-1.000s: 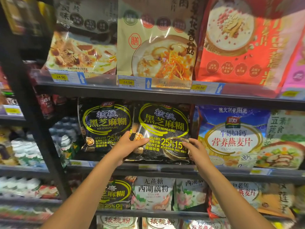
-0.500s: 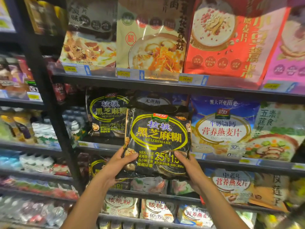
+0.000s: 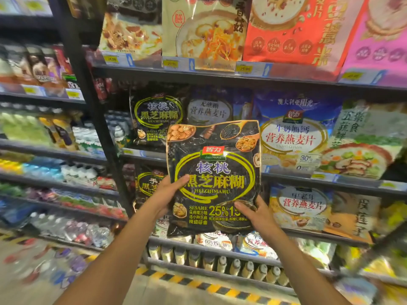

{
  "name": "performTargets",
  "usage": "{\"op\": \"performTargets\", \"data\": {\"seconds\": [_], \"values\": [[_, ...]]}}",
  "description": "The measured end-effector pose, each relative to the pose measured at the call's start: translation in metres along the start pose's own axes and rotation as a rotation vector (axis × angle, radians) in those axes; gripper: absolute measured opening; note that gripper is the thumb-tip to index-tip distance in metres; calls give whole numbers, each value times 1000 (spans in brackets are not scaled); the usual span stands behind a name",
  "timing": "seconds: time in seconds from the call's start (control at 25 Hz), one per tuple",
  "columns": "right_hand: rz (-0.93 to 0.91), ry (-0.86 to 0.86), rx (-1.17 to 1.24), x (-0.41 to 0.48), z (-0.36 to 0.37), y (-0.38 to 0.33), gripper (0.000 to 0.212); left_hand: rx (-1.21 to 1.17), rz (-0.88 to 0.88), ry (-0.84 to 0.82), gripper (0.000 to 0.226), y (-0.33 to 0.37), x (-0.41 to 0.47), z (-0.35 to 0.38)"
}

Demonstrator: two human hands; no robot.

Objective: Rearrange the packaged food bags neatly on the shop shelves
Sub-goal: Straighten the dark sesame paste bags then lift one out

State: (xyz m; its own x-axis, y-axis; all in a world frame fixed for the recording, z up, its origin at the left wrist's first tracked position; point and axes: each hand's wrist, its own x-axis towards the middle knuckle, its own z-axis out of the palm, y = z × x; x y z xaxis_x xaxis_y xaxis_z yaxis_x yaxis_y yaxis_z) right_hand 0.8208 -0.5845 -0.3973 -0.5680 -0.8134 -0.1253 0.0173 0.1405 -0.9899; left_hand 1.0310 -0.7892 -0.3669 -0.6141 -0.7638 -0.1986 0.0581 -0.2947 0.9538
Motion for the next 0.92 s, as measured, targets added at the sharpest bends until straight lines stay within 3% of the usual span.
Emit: {"op": "performTargets", "data": {"seconds": [0.24, 0.44, 0.52, 0.68, 0.92], "values": [[20, -71, -26, -31, 5, 24, 67, -11, 28, 84, 33, -28, -43, -1], [33, -64, -14, -52, 22, 37, 55, 11, 109, 197, 43, -51, -69, -9], [46, -56, 6, -59, 31, 41, 47, 20, 120, 213, 34, -53, -72, -16], [35, -42, -11, -52, 54, 50, 59, 42, 116, 230, 30, -49, -61, -39], [15, -19, -45, -1, 106, 30, 48, 36, 129, 245, 23, -15, -20, -89]]}}
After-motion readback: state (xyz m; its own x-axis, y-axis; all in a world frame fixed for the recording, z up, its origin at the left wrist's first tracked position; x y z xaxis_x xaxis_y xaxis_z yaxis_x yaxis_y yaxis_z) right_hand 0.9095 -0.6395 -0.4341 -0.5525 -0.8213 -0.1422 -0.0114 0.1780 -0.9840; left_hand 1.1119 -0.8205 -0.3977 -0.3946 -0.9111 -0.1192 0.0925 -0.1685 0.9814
